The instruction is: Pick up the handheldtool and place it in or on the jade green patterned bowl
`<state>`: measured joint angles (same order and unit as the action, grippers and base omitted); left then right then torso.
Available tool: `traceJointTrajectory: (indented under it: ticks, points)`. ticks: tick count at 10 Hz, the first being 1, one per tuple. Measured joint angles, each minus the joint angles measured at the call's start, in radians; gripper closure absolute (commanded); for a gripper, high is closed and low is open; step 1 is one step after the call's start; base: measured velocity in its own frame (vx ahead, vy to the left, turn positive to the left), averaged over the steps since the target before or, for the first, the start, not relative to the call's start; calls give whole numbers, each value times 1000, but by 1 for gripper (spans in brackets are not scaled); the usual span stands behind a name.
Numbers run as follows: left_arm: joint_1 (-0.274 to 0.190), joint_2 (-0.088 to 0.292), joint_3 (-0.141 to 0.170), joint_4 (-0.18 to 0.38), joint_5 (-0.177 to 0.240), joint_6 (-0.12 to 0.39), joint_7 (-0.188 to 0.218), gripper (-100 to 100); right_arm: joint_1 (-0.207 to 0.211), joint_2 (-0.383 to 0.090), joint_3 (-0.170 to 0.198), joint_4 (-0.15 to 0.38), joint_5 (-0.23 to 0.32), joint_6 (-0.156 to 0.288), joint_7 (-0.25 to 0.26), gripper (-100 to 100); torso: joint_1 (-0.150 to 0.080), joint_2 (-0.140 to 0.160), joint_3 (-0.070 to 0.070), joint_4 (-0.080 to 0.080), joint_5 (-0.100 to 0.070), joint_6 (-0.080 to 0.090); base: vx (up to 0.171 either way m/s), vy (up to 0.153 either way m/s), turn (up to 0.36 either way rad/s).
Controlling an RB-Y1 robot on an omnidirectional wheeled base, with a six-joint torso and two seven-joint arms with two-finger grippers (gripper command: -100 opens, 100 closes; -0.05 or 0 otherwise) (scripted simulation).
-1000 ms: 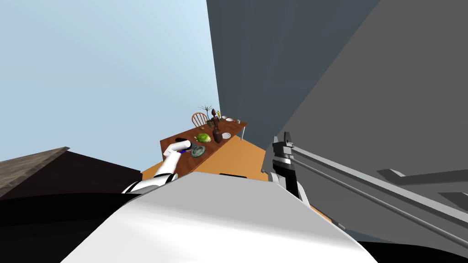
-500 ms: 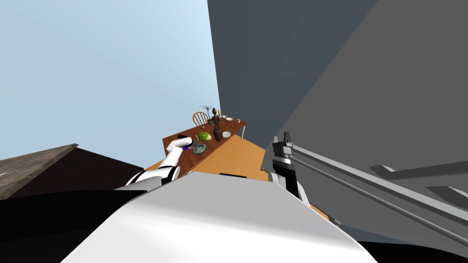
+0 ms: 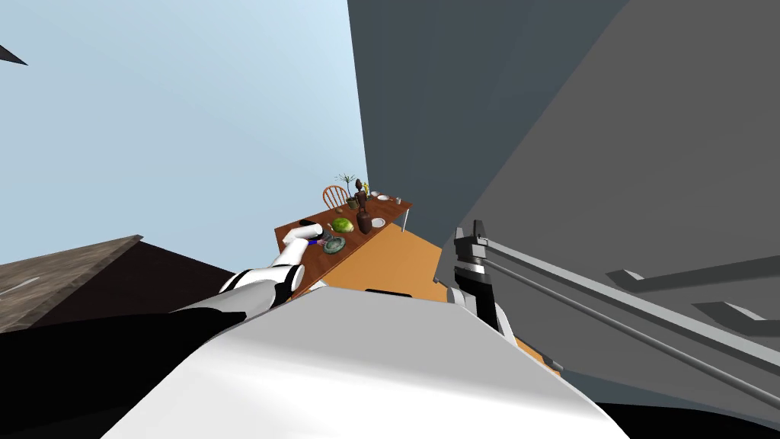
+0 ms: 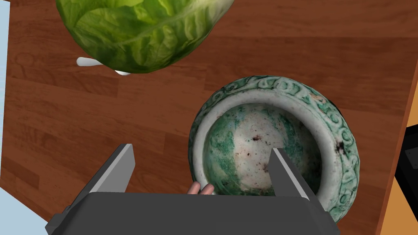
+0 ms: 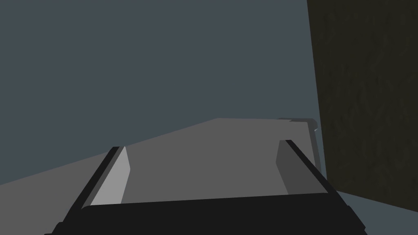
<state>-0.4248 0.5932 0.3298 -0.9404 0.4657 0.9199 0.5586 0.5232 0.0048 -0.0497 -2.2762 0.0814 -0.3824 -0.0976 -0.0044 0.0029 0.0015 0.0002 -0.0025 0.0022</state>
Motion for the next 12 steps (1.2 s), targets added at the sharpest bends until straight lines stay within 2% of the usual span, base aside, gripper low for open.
traceJointTrajectory:
  ticks: [2, 4, 6, 7, 8, 10, 12]
  points:
    - [-45, -2, -2, 59, -4, 1, 5, -100, 0, 0, 0, 0, 0, 0, 0, 0, 1, -6, -3, -1, 0, 0, -26, -14, 21]
    - [-96, 39, -28, 100, -14, -13, -5, -100, 0, 0, 0, 0, 0, 0, 0, 0, 0, 1, 1, 0, 0, 0, -109, -23, 15]
    - [-153, 43, -33, 151, -15, -23, -9, -100, 0, 0, 0, 0, 0, 0, 0, 0, 1, -2, -1, 0, 0, 0, -18, -1, -4]
    - [-193, 45, -35, 204, -13, -36, -17, -100, 0, 0, 0, 0, 0, 0, 0, 0, 2, -5, -3, -1, 0, 0, 13, 2, -5]
    - [-204, 43, -35, 244, -14, -41, -18, -100, 0, 0, 0, 0, 0, 0, 0, 0, 2, -6, -4, -2, 1, 0, -97, -8, 46]
    - [-227, 73, -65, 224, -38, -31, 1, -100, 0, 0, 0, 0, 0, 0, 0, 0, 0, 3, 1, 0, 0, 0, -112, -33, 14]
    - [-259, 81, -66, 232, -33, -42, -12, -100, 0, 0, 0, 0, 0, 0, 0, 0, 1, -2, -1, -1, 0, 0, -9, -3, -2]
